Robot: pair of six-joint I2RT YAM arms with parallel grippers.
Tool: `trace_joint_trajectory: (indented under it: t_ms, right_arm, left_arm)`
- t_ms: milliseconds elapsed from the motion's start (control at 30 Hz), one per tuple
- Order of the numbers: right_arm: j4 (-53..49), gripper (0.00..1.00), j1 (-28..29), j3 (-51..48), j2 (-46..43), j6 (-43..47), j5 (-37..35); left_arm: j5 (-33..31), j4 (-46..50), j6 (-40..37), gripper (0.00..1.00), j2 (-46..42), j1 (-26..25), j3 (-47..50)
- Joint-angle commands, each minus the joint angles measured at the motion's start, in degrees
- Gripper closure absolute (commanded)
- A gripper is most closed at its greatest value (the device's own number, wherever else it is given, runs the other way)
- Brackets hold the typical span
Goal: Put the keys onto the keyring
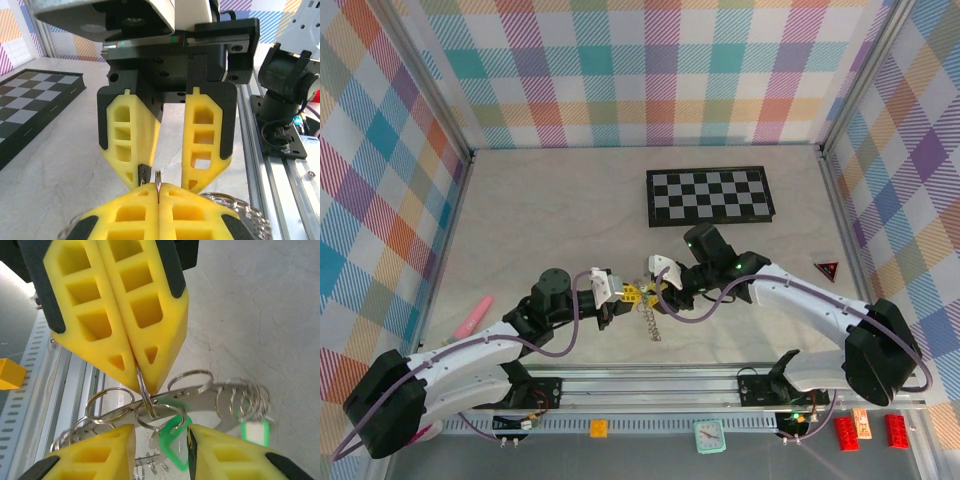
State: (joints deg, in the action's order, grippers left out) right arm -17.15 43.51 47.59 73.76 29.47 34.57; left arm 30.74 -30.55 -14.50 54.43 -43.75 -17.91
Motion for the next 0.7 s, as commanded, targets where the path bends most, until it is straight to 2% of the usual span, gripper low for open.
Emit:
trace_joint_trajectory:
  t_ms: [0,500,667]
  right_arm:
    - [3.85,0.66,-0.01,-1.98,-0.87,-2.86,1.74]
    - [16.43,0.63,0.09,-5.64,3.5,-7.59,3.56]
    - [16.96,0.69,0.05,-6.39,3.11,-7.52,3.07]
  left_arm:
    - [0.0,-8.39,2.55,1.0,-0.65,-0.19,1.42]
    - [-1.09,-16.55,5.97,1.0,2.69,-0.2,2.61]
    - [-1.61,-17.42,6.24,1.0,3.13,-0.18,2.71]
